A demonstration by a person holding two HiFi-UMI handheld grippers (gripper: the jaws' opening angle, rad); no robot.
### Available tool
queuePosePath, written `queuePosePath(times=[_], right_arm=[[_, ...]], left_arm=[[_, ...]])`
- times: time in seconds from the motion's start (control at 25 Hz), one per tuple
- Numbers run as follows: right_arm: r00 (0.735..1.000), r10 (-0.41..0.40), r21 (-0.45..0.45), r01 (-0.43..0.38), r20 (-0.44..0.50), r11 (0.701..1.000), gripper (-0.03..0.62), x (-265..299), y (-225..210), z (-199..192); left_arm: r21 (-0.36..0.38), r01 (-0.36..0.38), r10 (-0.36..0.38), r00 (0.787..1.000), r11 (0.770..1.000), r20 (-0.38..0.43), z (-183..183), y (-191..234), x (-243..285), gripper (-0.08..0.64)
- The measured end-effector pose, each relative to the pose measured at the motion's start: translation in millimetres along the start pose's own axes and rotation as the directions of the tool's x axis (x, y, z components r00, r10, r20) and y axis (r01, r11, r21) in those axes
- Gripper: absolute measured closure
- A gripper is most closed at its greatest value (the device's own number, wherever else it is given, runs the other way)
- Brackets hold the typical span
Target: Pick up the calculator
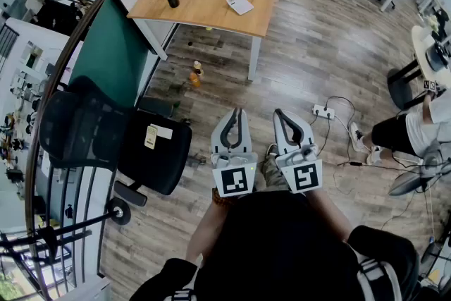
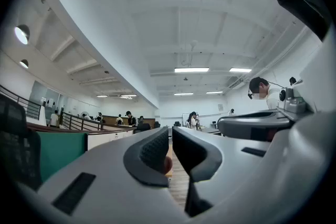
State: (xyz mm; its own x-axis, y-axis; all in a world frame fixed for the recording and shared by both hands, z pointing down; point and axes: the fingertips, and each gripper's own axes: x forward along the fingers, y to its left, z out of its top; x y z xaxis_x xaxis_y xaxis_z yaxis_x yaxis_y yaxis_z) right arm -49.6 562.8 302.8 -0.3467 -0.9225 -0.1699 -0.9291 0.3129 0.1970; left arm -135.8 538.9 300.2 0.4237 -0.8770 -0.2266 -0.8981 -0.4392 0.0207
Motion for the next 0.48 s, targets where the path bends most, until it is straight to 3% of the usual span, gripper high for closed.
queuePosePath(times=[0.2, 0.44, 0.48], right_arm=[[1.0, 0.002, 0.035, -0.002, 0.001, 0.999, 0.588, -2, 7, 4], [0.995, 0.041, 0.028, -0.039, -0.087, 0.999, 0.586, -14, 15, -19], [0.995, 0.044, 0.035, -0.042, -0.084, 0.999, 0.549, -11, 15, -22]], left_arm=[[-0.016, -0.003, 0.003, 1.0, 1.0, 0.014, 6, 4, -6, 0.518], [-0.011, 0.01, -0.01, 1.0, 1.0, -0.001, 1, 1, -8, 0.518], [-0.015, 0.0, 0.0, 1.0, 1.0, -0.003, 0, 4, -8, 0.518]])
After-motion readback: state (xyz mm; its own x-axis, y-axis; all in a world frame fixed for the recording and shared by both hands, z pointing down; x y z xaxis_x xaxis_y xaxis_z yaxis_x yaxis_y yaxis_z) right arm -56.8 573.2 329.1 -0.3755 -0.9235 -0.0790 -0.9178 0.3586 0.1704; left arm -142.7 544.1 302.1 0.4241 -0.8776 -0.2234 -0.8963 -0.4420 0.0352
